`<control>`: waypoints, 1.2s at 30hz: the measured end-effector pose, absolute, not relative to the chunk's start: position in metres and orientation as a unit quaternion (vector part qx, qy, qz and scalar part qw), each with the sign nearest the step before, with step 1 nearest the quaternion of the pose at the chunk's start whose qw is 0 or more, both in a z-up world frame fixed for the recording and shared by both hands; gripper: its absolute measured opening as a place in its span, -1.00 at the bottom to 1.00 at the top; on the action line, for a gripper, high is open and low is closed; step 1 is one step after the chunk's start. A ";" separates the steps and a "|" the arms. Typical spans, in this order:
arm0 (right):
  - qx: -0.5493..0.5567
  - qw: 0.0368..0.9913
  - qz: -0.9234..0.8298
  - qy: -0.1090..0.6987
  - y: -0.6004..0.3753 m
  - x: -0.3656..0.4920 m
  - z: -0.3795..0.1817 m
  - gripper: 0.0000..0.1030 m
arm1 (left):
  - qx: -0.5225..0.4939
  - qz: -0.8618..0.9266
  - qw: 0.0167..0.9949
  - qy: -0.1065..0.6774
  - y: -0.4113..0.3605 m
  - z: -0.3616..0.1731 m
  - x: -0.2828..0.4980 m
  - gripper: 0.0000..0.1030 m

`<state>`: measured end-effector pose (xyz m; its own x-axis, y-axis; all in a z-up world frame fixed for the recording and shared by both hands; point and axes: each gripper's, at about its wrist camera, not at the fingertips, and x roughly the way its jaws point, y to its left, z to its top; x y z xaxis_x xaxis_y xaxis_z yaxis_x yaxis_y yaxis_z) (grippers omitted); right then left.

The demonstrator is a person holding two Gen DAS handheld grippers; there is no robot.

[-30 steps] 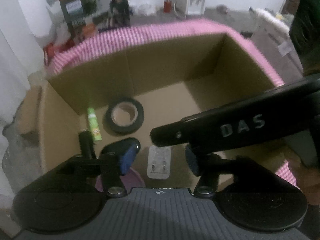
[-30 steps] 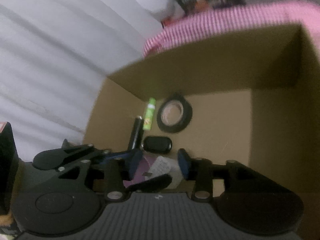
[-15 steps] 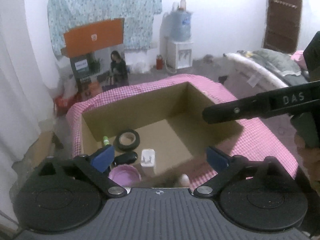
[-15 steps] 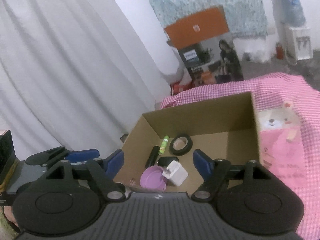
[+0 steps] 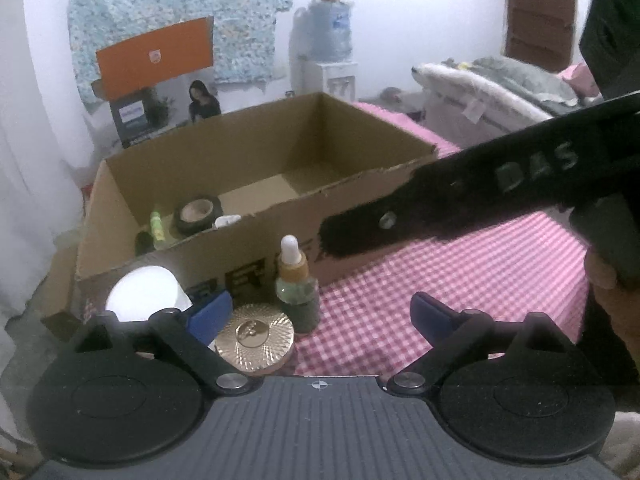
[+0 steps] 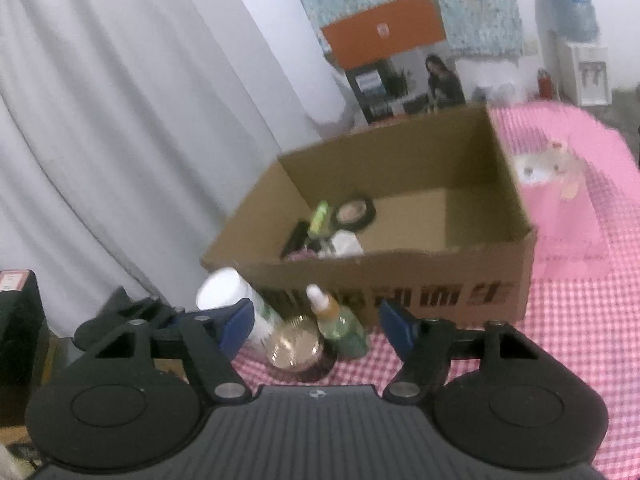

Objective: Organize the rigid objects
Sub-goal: 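Move the right gripper back to the green dropper bottle, then close the right gripper on the green dropper bottle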

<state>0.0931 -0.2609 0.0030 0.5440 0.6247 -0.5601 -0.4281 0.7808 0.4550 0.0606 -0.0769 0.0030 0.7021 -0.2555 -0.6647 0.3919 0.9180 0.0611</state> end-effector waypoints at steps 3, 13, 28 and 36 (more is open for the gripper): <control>0.131 0.859 0.304 0.389 -0.251 0.105 -0.012 0.15 | 0.108 -0.175 0.915 0.347 -0.080 -0.008 0.068 0.66; 0.115 0.848 0.316 0.410 -0.232 0.133 -0.030 -0.32 | 0.103 -0.167 0.913 0.357 -0.082 -0.022 0.091 0.12; 0.090 0.854 0.316 0.404 -0.236 0.130 -0.027 -0.54 | 0.077 -0.192 0.910 0.360 -0.087 -0.026 0.092 -0.27; 0.095 0.861 0.284 0.412 -0.263 0.113 -0.024 -0.54 | 0.081 -0.239 0.903 0.349 -0.103 -0.027 0.078 -0.26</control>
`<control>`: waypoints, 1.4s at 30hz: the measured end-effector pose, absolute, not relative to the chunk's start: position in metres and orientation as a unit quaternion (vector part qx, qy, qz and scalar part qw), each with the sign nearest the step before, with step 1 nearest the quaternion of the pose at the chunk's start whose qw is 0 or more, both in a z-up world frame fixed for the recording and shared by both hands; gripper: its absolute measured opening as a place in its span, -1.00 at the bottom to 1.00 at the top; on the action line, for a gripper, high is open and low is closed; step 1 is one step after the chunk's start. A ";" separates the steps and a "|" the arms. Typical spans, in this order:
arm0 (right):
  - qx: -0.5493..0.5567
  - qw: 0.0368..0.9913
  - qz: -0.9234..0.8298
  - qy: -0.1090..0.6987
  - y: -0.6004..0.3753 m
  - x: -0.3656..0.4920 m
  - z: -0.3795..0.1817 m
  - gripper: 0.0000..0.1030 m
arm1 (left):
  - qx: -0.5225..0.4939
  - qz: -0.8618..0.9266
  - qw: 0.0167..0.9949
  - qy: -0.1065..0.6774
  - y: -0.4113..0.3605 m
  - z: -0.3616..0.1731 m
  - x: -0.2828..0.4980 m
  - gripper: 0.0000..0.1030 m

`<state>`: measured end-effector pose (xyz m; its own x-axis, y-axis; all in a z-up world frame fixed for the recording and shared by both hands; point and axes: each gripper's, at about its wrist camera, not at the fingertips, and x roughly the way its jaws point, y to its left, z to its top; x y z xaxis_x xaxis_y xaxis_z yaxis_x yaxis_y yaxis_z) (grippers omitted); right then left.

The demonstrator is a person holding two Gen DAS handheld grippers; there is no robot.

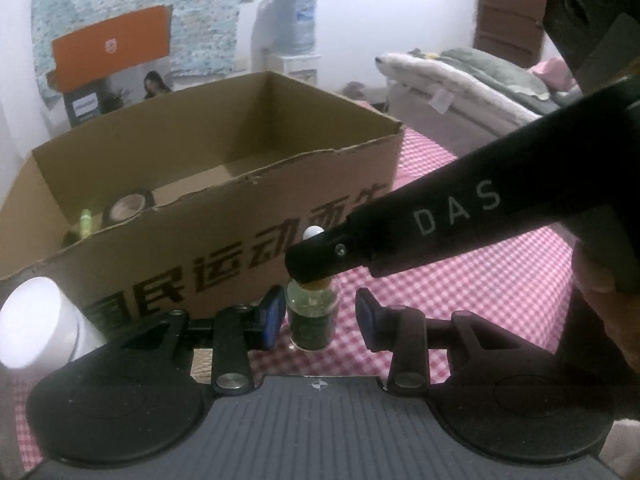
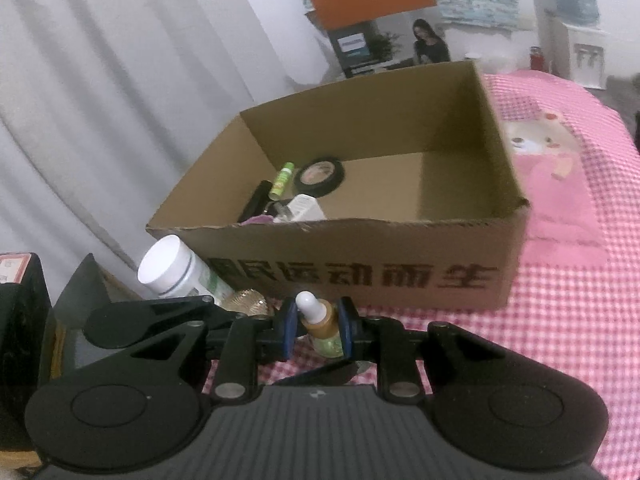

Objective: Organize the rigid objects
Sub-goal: 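Close the right gripper on the green dropper bottle, then lift the dropper bottle over the box wall and open the right gripper inside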

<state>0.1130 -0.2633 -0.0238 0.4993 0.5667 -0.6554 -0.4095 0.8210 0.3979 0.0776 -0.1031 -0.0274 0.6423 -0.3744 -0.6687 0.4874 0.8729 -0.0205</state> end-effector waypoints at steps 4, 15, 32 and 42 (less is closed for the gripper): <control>0.093 0.864 0.278 0.410 -0.266 0.111 -0.023 -0.52 | 0.101 -0.233 0.907 0.336 -0.104 -0.029 0.072 -0.23; 0.064 0.863 0.278 0.418 -0.258 0.118 -0.027 -0.11 | 0.120 -0.229 0.898 0.355 -0.109 -0.046 0.080 -0.22; 0.068 0.844 0.288 0.448 -0.250 0.133 -0.050 -0.25 | 0.121 -0.236 0.891 0.369 -0.115 -0.059 0.098 -0.40; 0.061 0.856 0.293 0.422 -0.253 0.117 -0.024 -0.28 | 0.131 -0.232 0.906 0.330 -0.116 -0.030 0.076 -0.40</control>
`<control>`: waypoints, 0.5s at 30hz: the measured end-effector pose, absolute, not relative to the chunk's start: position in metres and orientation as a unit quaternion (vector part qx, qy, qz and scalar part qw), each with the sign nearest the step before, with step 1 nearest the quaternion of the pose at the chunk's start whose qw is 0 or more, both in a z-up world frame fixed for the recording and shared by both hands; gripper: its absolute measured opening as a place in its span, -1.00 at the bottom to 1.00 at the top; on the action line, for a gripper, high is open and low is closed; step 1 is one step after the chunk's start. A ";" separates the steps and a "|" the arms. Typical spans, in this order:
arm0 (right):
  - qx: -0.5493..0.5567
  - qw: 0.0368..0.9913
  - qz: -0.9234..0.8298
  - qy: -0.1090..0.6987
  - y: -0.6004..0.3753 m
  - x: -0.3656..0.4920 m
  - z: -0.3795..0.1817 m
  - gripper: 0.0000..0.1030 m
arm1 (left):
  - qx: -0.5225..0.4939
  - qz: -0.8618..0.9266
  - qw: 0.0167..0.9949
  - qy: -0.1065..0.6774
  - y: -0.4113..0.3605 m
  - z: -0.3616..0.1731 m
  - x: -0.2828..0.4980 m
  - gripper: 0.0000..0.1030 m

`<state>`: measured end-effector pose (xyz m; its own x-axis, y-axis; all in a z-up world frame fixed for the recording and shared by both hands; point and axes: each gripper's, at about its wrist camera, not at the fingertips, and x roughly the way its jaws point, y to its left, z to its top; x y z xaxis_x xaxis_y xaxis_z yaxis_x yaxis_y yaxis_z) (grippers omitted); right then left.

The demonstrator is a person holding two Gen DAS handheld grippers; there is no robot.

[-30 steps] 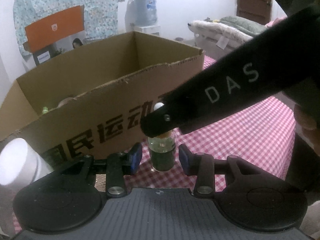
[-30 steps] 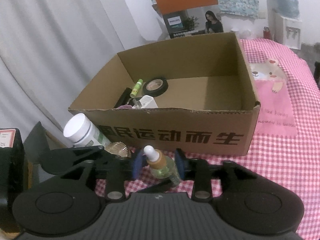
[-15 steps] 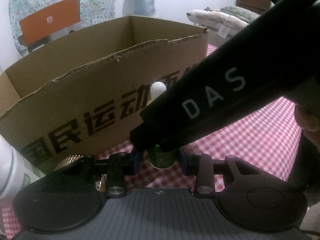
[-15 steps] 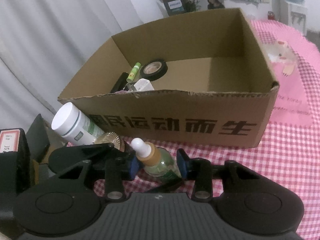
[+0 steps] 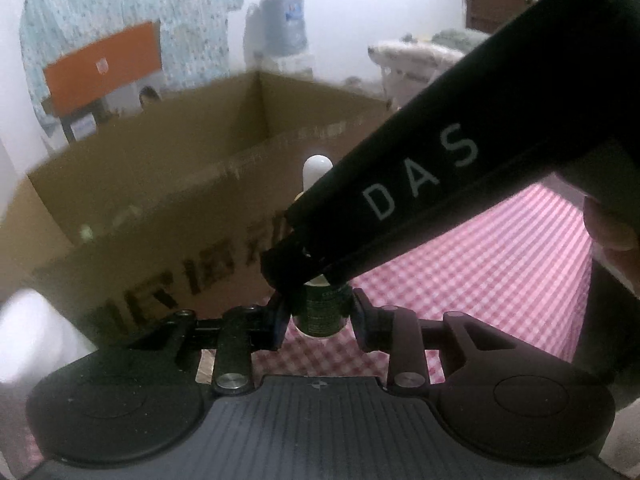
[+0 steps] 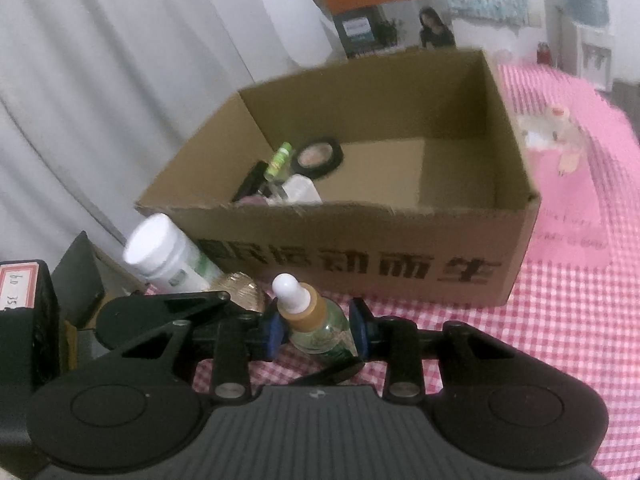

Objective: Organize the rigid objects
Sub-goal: 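Lift the dropper bottle over the box wall and open the right gripper inside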

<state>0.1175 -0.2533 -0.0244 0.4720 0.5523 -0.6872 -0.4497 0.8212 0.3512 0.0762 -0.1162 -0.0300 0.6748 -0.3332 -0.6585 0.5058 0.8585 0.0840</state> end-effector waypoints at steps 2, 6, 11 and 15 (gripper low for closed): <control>0.054 0.862 0.299 0.406 -0.253 0.111 -0.008 -0.28 | 0.134 -0.227 0.913 0.312 -0.115 -0.014 0.069 -0.40; 0.028 0.876 0.321 0.359 -0.249 0.099 0.031 -0.28 | 0.144 -0.214 0.926 0.275 -0.109 0.023 0.059 -0.40; 0.003 0.880 0.354 0.317 -0.239 0.105 0.073 -0.28 | 0.135 -0.198 0.934 0.264 -0.102 0.058 0.069 -0.39; -0.004 0.872 0.376 0.313 -0.229 0.130 0.092 -0.28 | 0.119 -0.193 0.930 0.288 -0.094 0.073 0.098 -0.39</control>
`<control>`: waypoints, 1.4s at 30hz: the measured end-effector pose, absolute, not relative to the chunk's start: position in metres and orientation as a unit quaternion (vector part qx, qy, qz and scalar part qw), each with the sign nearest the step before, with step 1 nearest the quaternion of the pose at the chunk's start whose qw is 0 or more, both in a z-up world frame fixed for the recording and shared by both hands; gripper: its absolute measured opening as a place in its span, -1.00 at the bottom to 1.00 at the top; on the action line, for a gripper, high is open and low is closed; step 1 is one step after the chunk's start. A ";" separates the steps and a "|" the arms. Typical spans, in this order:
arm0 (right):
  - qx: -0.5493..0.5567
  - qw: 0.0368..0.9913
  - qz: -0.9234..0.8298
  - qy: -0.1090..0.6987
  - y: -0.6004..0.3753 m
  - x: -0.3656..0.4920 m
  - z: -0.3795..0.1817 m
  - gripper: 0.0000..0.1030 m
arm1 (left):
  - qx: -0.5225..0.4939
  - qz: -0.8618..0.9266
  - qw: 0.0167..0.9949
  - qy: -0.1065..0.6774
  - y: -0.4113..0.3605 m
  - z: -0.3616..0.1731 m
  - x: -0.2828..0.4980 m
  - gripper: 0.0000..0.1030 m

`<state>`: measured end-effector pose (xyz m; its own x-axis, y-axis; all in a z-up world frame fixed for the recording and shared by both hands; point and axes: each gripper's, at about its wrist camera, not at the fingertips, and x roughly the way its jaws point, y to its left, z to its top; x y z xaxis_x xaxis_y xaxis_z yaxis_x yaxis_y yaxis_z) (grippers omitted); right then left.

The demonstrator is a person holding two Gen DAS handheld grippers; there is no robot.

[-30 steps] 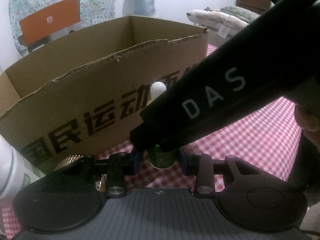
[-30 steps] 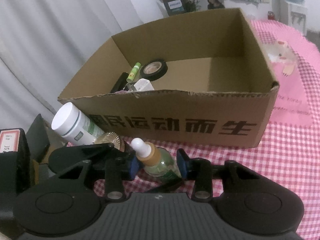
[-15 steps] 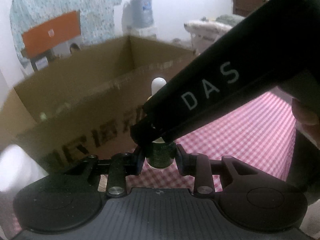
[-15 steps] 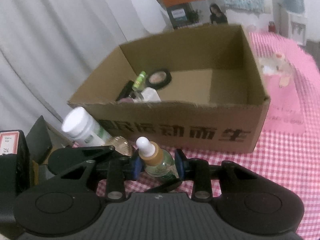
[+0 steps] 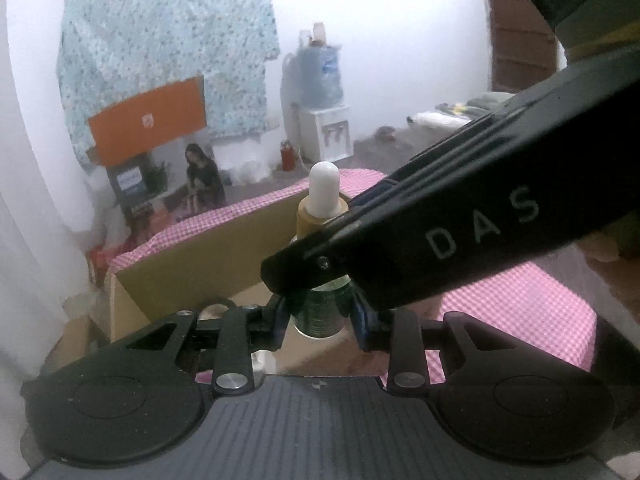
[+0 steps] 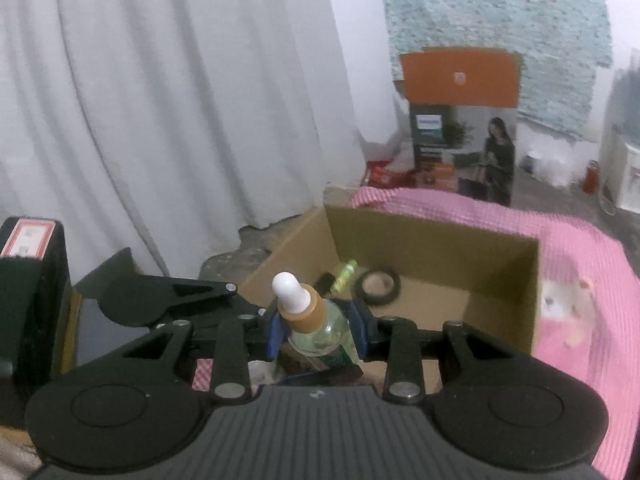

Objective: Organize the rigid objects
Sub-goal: 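Lift the dropper bottle over the box wall and open the right gripper inside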

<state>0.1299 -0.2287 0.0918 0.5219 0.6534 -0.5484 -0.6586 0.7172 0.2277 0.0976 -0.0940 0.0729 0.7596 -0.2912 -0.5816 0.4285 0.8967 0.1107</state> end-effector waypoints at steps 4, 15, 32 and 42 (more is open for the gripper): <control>0.000 0.858 0.389 0.336 -0.219 0.175 0.096 -0.28 | 0.096 -0.186 0.920 0.330 -0.087 0.071 0.138 -0.39; 0.006 0.812 0.392 0.433 -0.201 0.307 0.046 -0.30 | 0.034 -0.130 0.895 0.425 -0.085 0.032 0.239 -0.40; -0.018 0.786 0.403 0.469 -0.176 0.381 -0.012 -0.31 | 0.009 -0.069 0.865 0.497 -0.077 -0.002 0.305 -0.36; -0.028 0.782 0.395 0.482 -0.170 0.386 -0.024 -0.35 | 0.021 -0.068 0.864 0.499 -0.079 -0.003 0.304 -0.02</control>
